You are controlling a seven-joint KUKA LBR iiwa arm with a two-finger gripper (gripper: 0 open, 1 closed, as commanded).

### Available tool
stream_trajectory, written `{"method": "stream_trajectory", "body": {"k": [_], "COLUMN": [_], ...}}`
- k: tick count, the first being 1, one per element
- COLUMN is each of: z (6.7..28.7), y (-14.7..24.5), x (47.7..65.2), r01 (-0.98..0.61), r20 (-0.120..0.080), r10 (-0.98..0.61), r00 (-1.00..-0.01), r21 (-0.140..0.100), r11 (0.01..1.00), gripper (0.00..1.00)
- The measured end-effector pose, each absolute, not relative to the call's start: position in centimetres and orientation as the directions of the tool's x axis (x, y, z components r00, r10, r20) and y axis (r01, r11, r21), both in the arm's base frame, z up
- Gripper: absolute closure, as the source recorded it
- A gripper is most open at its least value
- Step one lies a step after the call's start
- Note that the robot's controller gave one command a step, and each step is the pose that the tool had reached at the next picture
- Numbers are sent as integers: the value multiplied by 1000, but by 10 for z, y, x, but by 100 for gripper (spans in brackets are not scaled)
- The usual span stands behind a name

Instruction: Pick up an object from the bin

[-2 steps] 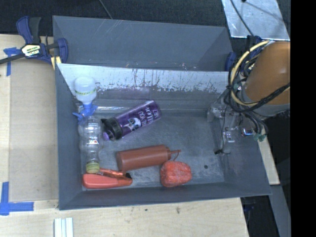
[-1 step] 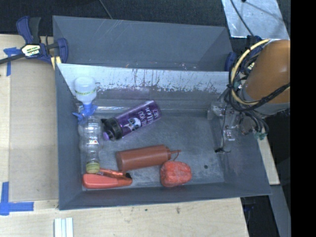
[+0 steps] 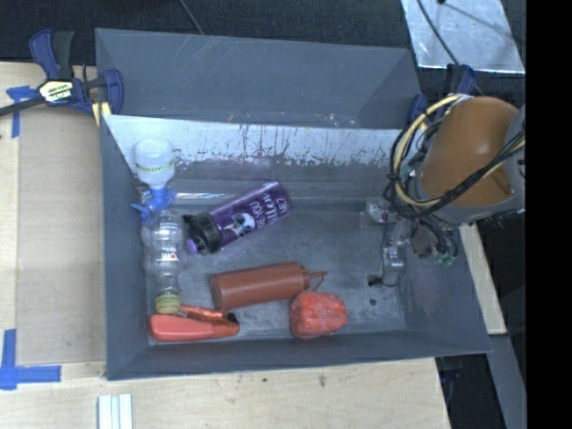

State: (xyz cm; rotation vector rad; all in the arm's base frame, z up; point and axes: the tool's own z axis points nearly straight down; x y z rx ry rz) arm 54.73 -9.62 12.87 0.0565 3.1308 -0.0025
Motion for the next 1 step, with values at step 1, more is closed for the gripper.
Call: {"method": "stream_trajectory", "body": {"k": [1], "z": [86], "y": [-70], "x": [549], "r01": [177], "r20": [-2], "r10": [177], "r00": [-984], "r21": [0], "r11": [984], "gripper": [0]}}
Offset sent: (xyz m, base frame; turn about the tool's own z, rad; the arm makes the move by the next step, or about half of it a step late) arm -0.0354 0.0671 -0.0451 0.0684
